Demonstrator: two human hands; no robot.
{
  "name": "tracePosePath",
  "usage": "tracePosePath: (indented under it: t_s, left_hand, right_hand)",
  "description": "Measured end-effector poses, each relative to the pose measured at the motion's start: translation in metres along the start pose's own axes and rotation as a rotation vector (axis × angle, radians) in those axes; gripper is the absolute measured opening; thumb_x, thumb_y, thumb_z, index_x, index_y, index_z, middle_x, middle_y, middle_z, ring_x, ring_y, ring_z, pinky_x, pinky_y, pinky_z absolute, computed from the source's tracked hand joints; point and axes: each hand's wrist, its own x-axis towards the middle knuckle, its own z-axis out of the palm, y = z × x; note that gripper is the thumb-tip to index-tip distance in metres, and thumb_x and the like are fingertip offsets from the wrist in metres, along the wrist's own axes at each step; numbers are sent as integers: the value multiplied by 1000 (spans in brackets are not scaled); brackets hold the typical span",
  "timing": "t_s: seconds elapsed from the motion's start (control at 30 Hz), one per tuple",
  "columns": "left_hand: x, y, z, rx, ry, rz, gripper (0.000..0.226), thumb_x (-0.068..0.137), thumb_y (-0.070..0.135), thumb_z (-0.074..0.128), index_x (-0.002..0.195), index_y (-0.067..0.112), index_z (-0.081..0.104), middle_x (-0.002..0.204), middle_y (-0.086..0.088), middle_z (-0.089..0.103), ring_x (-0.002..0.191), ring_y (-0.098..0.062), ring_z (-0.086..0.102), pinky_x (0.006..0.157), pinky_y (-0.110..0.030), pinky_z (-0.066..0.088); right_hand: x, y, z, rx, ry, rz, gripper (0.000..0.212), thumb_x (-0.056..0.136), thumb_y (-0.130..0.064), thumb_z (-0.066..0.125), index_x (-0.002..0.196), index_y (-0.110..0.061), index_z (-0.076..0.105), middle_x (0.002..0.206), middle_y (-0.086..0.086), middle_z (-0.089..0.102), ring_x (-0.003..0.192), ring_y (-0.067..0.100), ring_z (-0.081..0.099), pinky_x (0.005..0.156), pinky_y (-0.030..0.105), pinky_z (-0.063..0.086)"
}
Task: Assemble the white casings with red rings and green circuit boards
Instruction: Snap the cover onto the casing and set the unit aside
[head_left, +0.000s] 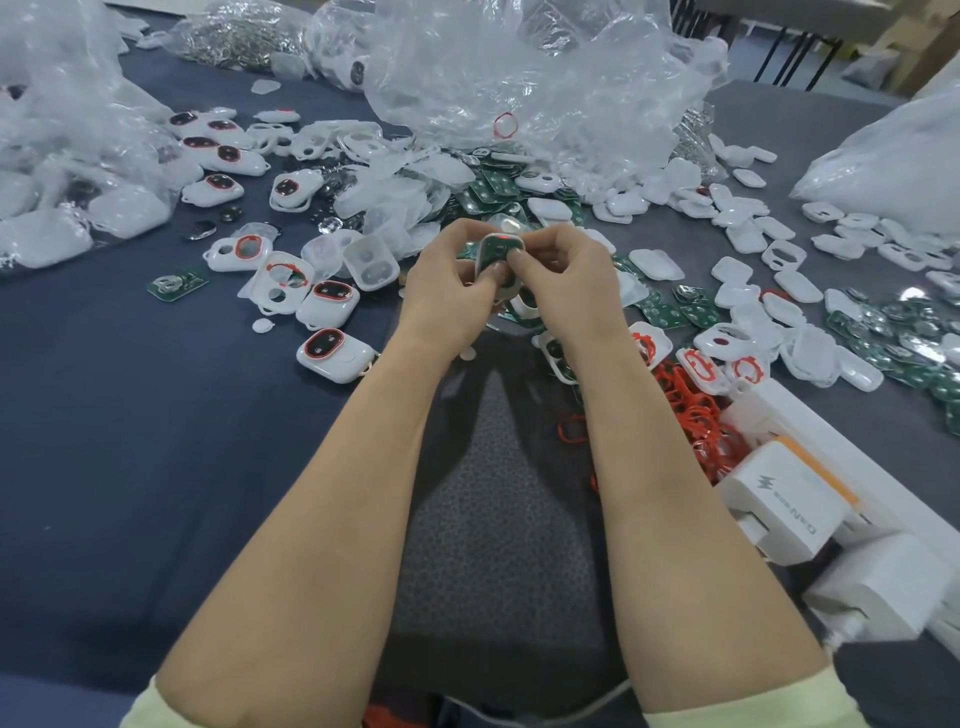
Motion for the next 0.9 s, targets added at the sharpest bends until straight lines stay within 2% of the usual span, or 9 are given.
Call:
tracePosePath:
  t_s: [0.13,0.27,0.4,0.5,0.57,0.63,0.7,0.77,0.9]
  left_hand:
    - [-1,0,1,-27,-12,-10,24,92,-1,53,100,22,54,83,-13,68,74,-21,68,83,-44,58]
    - [-1,-1,2,14,-4,-21,27,91,2,55,95,29,54,88,-17,70,83,-31,71,85,-50,56]
    - [0,-1,2,43,20,-11,23,90,4,55,95,27,54,87,-21,70,85,-35,70,84,-52,55]
    - [0,0,4,-35,57,-20,21,91,3,56,99,23,55,90,-17,70,83,-27,71,82,-45,58]
    - [1,4,-3,-148,133,-31,23,92,2,57,102,21,55,90,-10,69,76,-16,72,74,-34,60]
    - [4,8,-16,-261,266,-60,26,91,1,59,100,25,55,90,-3,65,77,-14,70,69,-27,59]
    - [8,10,-27,-328,405,-75,26,90,1,60,98,25,56,89,0,61,76,-15,70,63,-22,57]
    - [10,9,-32,-392,493,-66,22,91,0,59,105,17,58,87,0,61,70,-10,68,62,-21,56]
    - [12,7,-32,-540,554,-80,26,93,1,55,119,8,54,82,4,62,71,-13,69,63,-20,55]
  right_hand:
    - [0,0,-2,8,-15,0,6,88,-7,62,89,-12,65,83,6,67,74,13,60,76,33,50]
    - [-1,1,-1,-22,6,1,7,87,-9,63,84,-15,63,82,4,67,77,15,62,81,39,53]
    - [-1,0,0,-14,26,11,15,87,-9,64,77,-21,61,77,1,65,75,14,61,80,40,53]
    - [-3,-2,3,32,33,7,5,88,-15,64,91,-17,68,80,-3,67,76,10,62,80,35,54]
    - [-2,-3,2,43,54,22,17,92,-22,61,107,-16,66,96,1,69,90,14,64,88,37,53]
    - [-1,-2,-2,57,101,36,17,94,-24,58,109,-19,63,105,4,68,96,17,63,92,40,52]
    - [-1,-1,-5,30,145,30,9,93,-19,57,99,-22,63,98,1,68,91,15,63,90,40,53]
    - [-1,0,-5,-49,156,19,13,91,-14,56,93,-22,66,90,-2,68,84,12,64,84,34,54]
    - [2,2,-3,-278,137,-17,22,89,-8,51,96,-17,70,88,-1,68,82,12,63,76,23,49]
